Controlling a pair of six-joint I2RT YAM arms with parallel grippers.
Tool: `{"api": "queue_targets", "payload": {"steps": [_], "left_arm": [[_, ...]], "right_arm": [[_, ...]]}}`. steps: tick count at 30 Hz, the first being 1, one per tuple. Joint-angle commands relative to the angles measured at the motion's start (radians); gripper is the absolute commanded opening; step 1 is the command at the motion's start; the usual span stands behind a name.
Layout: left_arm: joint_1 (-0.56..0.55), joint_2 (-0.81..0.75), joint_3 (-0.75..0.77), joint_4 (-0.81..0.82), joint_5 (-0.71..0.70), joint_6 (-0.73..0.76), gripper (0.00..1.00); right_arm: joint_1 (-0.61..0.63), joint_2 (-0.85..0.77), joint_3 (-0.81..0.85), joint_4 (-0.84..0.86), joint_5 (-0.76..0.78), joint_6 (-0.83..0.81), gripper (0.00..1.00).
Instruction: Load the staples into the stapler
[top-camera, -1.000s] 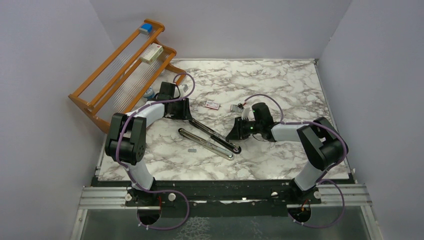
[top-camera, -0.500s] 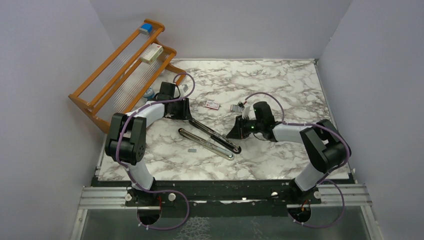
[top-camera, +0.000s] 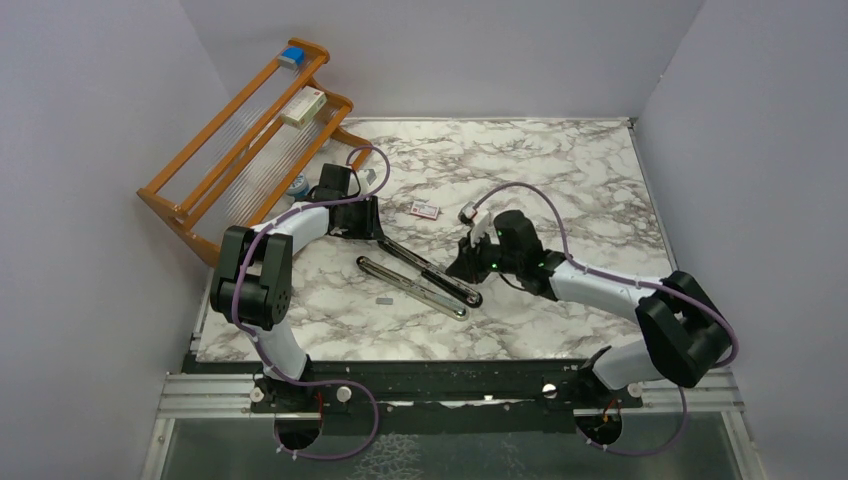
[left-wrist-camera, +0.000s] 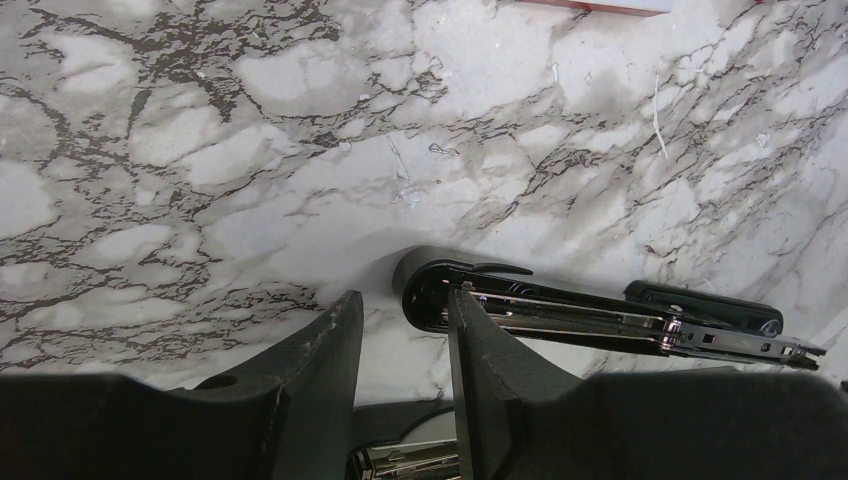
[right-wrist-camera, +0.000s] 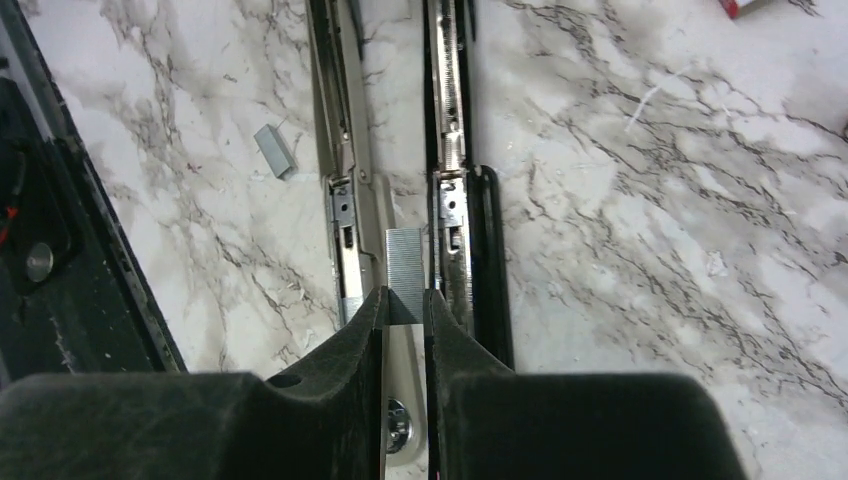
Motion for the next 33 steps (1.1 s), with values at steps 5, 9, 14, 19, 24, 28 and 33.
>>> {"api": "queue_targets", "payload": {"steps": [5,9,14,19,24,28,33], "left_arm": [[0.002,0.029,0.004,-0.035,-0.045,0.024,0.39],[0.002,0.029,0.004,-0.034,-0.045,0.023,0.39],[0.002,0.028,0.005,-0.034,-0.046,0.024,0.39],[0.002,0.028,0.004,-0.033,-0.045,0.024,0.39],[0.002,0.028,0.004,-0.035,-0.046,0.024,0.39],[0.002,0.028,0.004,-0.035,-0.046,0.024,0.39],[0.002,0.028,0.005,-0.034,-0.045,0.024,0.39]], "right_arm": [[0.110,-0.060,-0.048,-0.013,0.291,-0.119,0.14],[0.150,-0.040,-0.046,-0.009,0.337,-0.138,0.14],[0.168,-0.019,-0.049,0.002,0.356,-0.139,0.14],[0.172,-0.005,-0.049,0.004,0.351,-0.136,0.14],[0.172,0.005,-0.045,-0.006,0.348,-0.143,0.14],[0.171,0.010,-0.041,-0.015,0.332,-0.153,0.14],[0.171,0.013,-0.042,-0.019,0.327,-0.152,0.14]]}}
